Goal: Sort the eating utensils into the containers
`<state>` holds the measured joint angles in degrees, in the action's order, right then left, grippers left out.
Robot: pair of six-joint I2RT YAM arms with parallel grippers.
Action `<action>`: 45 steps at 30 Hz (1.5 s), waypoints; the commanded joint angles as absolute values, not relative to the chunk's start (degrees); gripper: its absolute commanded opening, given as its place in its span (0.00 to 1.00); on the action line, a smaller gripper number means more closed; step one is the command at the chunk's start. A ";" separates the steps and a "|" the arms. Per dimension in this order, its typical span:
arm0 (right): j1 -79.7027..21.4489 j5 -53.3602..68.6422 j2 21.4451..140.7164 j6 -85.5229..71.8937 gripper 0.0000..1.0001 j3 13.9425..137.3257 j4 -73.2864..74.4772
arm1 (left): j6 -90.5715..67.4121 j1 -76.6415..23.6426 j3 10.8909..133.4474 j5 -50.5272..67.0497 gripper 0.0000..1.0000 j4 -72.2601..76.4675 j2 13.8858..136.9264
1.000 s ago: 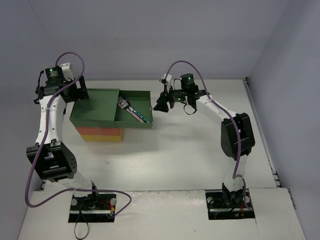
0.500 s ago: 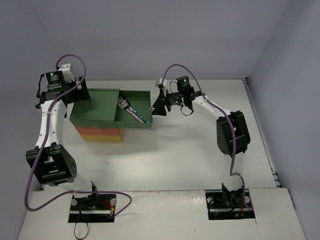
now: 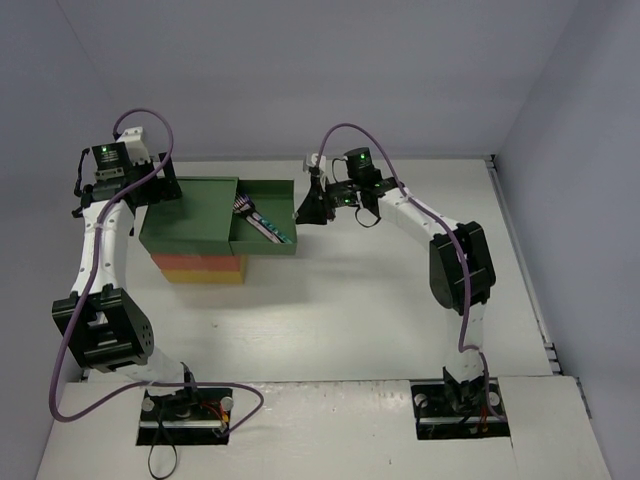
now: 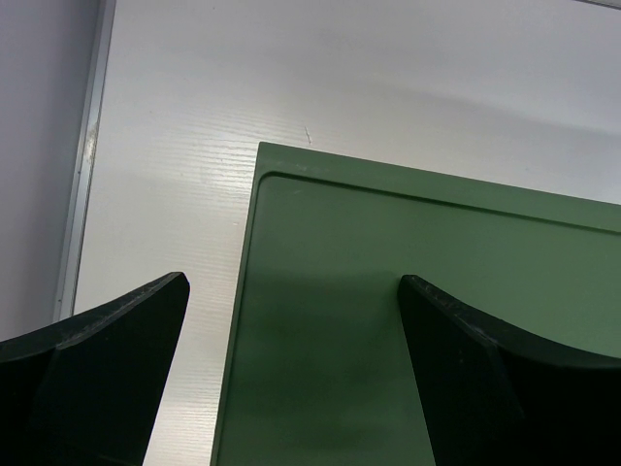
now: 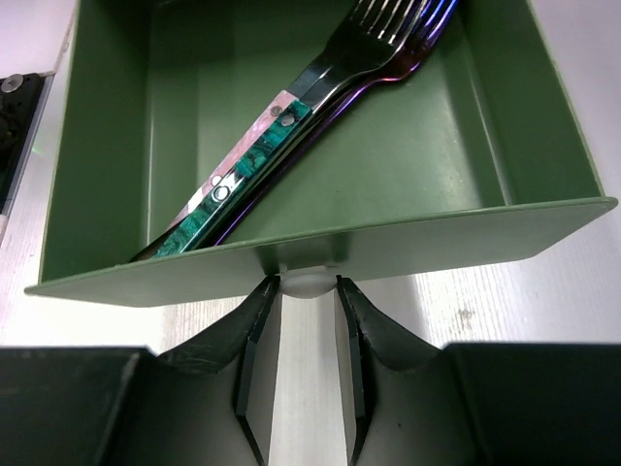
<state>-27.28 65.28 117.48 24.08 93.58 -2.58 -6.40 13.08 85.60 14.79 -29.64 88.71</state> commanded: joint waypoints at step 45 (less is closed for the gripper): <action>-41.34 44.94 125.26 14.15 0.42 120.22 -6.94 | -10.23 12.72 85.28 20.28 0.87 -27.88 86.97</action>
